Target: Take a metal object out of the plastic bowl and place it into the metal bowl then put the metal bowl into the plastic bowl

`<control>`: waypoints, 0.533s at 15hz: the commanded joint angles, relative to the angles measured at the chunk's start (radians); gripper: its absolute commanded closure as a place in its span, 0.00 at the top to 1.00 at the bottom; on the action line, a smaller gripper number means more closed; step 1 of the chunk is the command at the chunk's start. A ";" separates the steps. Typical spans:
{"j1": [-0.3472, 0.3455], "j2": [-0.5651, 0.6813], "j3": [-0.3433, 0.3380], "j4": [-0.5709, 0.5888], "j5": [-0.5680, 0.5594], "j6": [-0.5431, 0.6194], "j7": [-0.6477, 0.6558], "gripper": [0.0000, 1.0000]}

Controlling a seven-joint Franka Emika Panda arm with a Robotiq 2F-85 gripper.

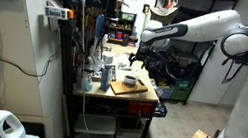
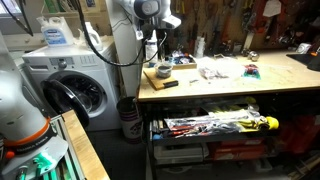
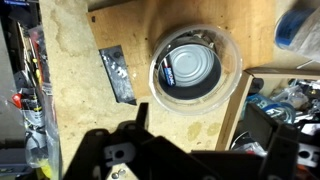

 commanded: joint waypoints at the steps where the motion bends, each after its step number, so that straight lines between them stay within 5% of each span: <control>1: 0.002 -0.134 0.000 -0.068 0.011 -0.103 0.005 1.00; 8: -0.016 -0.299 0.010 -0.099 -0.065 -0.372 0.336 1.00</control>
